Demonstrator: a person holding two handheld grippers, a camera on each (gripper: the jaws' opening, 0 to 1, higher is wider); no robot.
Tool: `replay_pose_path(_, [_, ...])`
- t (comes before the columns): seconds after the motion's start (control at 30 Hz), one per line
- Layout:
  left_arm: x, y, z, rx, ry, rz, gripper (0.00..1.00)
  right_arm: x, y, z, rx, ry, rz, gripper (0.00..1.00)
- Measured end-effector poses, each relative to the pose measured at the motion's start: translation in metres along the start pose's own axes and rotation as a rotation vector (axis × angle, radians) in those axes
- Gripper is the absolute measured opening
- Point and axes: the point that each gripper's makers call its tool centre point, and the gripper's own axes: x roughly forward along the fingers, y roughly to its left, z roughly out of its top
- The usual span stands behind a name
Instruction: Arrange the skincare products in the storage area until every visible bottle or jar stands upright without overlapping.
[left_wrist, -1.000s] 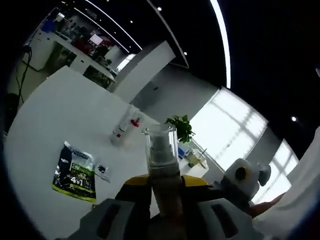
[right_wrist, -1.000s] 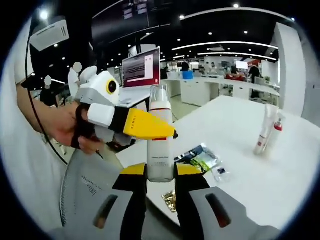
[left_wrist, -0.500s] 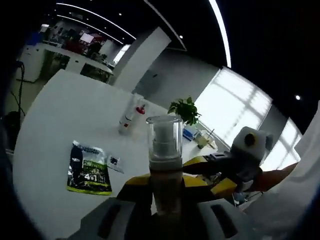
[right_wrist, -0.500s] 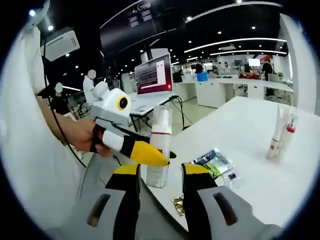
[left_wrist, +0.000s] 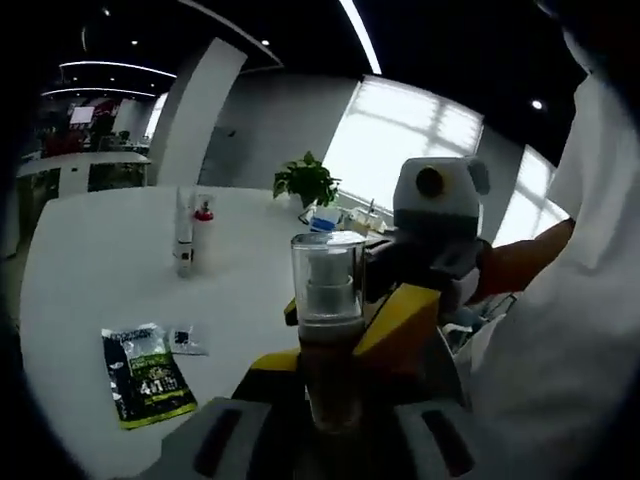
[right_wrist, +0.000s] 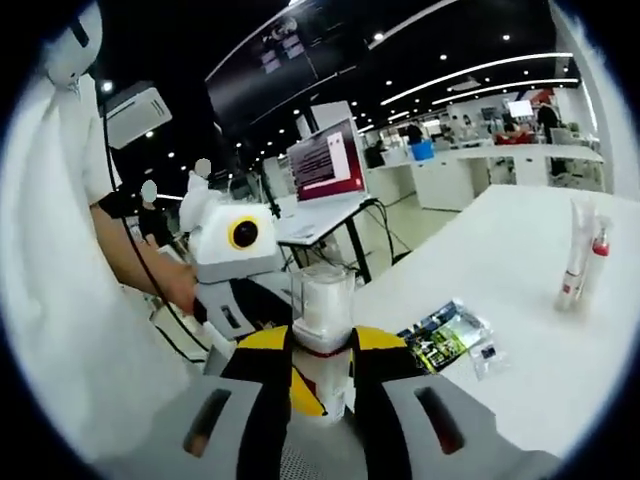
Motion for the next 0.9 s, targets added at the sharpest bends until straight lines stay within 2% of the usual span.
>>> replay_pose_path(0.1, [0.007,-0.003,0.000,-0.019,0.024,-0.014,0.22,-0.005,-0.003,-0.004,0.025,0.005,-0.011,0.20])
replay_pose_path(0.23, [0.014,-0.001,0.001,-0.030,0.037,0.008,0.22,-0.010,-0.009,-0.003,-0.010,-0.021,-0.042,0.19])
replay_pose_path(0.43, [0.014,0.023,-0.027,0.072,0.135,0.178,0.25,-0.028,-0.040,0.012,-0.029,-0.111,-0.101,0.19])
replay_pose_path(0.47, [0.013,0.028,-0.034,0.118,0.151,0.223,0.25,-0.033,-0.050,0.015,-0.042,-0.131,-0.120,0.19])
replay_pose_path(0.5, [0.013,0.030,-0.037,0.134,0.157,0.236,0.26,-0.035,-0.057,0.015,-0.051,-0.139,-0.132,0.19])
replay_pose_path(0.53, [0.012,0.034,-0.047,0.164,0.191,0.268,0.27,-0.038,-0.066,0.016,-0.055,-0.146,-0.152,0.19])
replay_pose_path(0.6, [0.009,0.038,-0.061,0.160,0.230,0.324,0.27,-0.046,-0.094,0.016,-0.037,-0.155,-0.224,0.19])
replay_pose_path(0.67, [0.008,0.040,-0.070,0.157,0.230,0.356,0.27,-0.053,-0.113,0.020,-0.038,-0.172,-0.279,0.19])
replay_pose_path(0.73, [0.004,0.050,-0.078,0.171,0.228,0.426,0.27,-0.059,-0.125,0.025,-0.051,-0.199,-0.308,0.19])
replay_pose_path(0.77, [0.000,0.057,-0.085,0.192,0.269,0.472,0.26,-0.062,-0.133,0.026,-0.052,-0.206,-0.323,0.19])
replay_pose_path(0.8, [-0.001,0.061,-0.088,0.220,0.294,0.496,0.25,-0.064,-0.139,0.026,-0.051,-0.206,-0.331,0.19])
replay_pose_path(0.83, [0.002,0.063,-0.083,0.280,0.282,0.510,0.24,-0.067,-0.147,0.027,-0.038,-0.212,-0.342,0.19])
replay_pose_path(0.9, [0.006,0.065,-0.081,0.300,0.259,0.518,0.24,-0.071,-0.159,0.031,-0.038,-0.235,-0.366,0.19])
